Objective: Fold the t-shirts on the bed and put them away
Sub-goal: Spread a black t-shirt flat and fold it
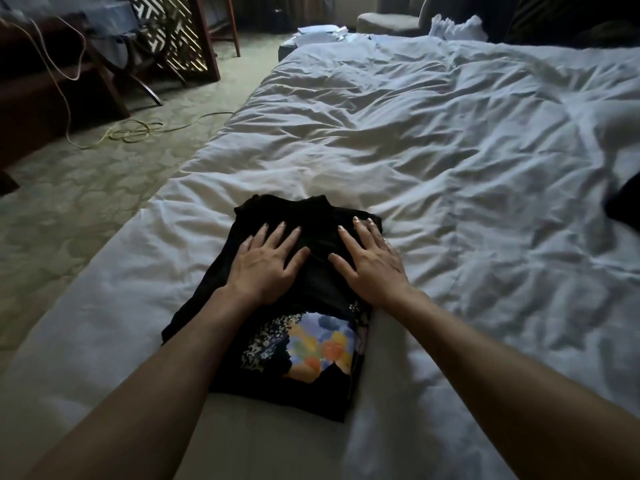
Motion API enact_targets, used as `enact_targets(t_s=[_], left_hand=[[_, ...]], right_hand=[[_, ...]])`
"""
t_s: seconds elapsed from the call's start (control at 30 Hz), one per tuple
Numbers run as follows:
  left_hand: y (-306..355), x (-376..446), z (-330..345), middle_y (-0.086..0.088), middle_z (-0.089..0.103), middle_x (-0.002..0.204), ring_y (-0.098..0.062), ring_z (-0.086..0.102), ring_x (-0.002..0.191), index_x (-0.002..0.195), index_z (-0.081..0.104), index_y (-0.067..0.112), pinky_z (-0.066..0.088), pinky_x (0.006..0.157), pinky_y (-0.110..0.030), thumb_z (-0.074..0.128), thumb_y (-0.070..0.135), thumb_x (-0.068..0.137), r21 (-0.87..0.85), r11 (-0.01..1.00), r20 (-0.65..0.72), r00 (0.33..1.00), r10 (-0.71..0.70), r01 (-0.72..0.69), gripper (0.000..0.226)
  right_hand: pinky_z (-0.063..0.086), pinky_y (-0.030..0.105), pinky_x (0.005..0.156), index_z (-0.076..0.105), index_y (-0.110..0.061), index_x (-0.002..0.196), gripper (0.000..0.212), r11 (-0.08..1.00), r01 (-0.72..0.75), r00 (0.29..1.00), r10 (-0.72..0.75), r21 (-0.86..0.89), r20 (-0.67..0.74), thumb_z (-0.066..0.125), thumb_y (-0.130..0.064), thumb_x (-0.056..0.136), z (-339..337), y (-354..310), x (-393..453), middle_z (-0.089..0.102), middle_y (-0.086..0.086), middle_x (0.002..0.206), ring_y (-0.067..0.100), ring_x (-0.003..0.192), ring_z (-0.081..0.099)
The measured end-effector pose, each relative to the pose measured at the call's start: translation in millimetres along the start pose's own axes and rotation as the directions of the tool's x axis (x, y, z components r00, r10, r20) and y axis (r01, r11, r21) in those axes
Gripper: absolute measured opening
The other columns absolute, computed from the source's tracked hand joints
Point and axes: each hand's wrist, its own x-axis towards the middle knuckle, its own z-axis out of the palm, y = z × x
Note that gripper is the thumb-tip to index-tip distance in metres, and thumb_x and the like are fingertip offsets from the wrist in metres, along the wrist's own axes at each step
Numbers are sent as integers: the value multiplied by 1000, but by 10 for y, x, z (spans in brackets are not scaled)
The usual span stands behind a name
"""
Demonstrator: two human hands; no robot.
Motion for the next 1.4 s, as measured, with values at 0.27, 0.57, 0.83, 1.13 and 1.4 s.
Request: enact_targets(t_s=[0.27, 0.57, 0.83, 1.13, 1.4], left_hand=[[351, -290, -223, -3, 27, 161, -23, 20, 149, 154, 30, 28, 21, 117, -39, 35, 49, 102, -57, 998, -66, 998, -7, 4, 57], [1223, -971, -526, -4, 55, 139, -27, 51, 127, 140, 53, 20, 43, 101, -41, 44, 41, 101, -282, 959, -201, 979, -22, -36, 45], [2201, -1258, -913, -2, 69, 115, -27, 61, 111, 111, 68, 28, 46, 85, -34, 45, 47, 98, -323, 941, -215, 976, 30, -100, 32], [3599, -1396, -879, 3, 70, 117, -23, 59, 115, 115, 66, 33, 46, 97, -38, 50, 53, 93, -351, 910, -158, 972, 173, -219, 33], [4526, -1294, -528, 6, 70, 110, -18, 62, 105, 108, 69, 30, 44, 79, -30, 55, 49, 93, -413, 865, -93, 958, 272, -285, 28]], right_hand=[[17, 40, 120, 30, -25, 153, 61, 996, 54, 998, -56, 66, 36, 43, -50, 99, -365, -149, -320, 23, 1, 162, 22, 150, 14], [46, 38, 97, 58, -21, 130, 39, 980, -86, 996, 89, 178, -14, 52, -41, 96, -1067, 77, -1270, 63, 6, 126, 25, 122, 54], [47, 36, 94, 59, -23, 128, 39, 959, -218, 963, 241, 179, -118, 51, -44, 96, -1654, 744, -2104, 67, 2, 121, 23, 116, 59], [49, 37, 93, 60, -24, 125, 38, 914, -349, 902, 388, 209, -190, 52, -44, 95, -2081, 1682, -2870, 67, 5, 121, 25, 114, 60], [49, 39, 93, 52, -20, 133, 43, 859, -462, 839, 503, 219, -206, 56, -37, 94, -2192, 2670, -3152, 60, 9, 126, 29, 116, 58]])
